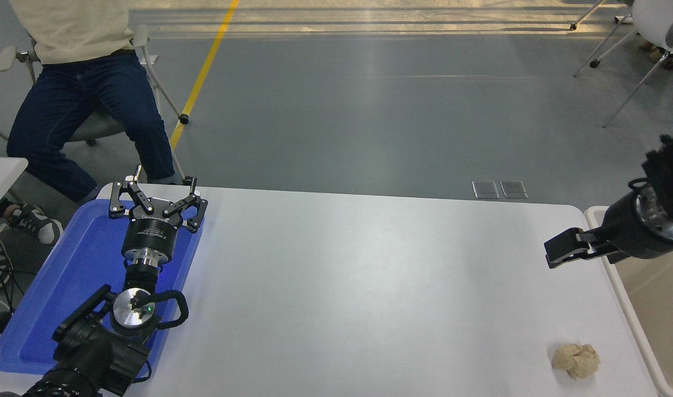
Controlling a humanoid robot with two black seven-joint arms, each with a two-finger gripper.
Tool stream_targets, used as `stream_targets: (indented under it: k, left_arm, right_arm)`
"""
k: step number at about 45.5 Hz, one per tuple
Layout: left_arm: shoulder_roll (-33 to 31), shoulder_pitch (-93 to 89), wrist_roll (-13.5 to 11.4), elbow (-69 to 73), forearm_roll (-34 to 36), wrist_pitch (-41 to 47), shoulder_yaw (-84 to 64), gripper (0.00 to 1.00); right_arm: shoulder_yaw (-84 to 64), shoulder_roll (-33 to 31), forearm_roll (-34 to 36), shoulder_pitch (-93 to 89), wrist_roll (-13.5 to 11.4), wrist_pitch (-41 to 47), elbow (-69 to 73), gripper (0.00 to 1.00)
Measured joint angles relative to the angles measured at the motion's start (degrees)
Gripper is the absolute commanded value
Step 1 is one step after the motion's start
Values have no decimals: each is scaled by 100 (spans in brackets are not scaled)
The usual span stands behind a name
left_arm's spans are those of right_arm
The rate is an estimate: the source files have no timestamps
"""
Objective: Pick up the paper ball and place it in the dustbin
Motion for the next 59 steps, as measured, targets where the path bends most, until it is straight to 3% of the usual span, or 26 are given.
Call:
stream_targets:
  k: [23,59]
  left_arm:
    - [0,0,0,0,1,0,0,100]
    - [0,-1,0,0,6,0,0,100]
  right_arm:
    - [511,-524,-670,-2071,4,-818,-782,100]
    - [1381,-96,-721,-4329,4,-2056,-1803,100]
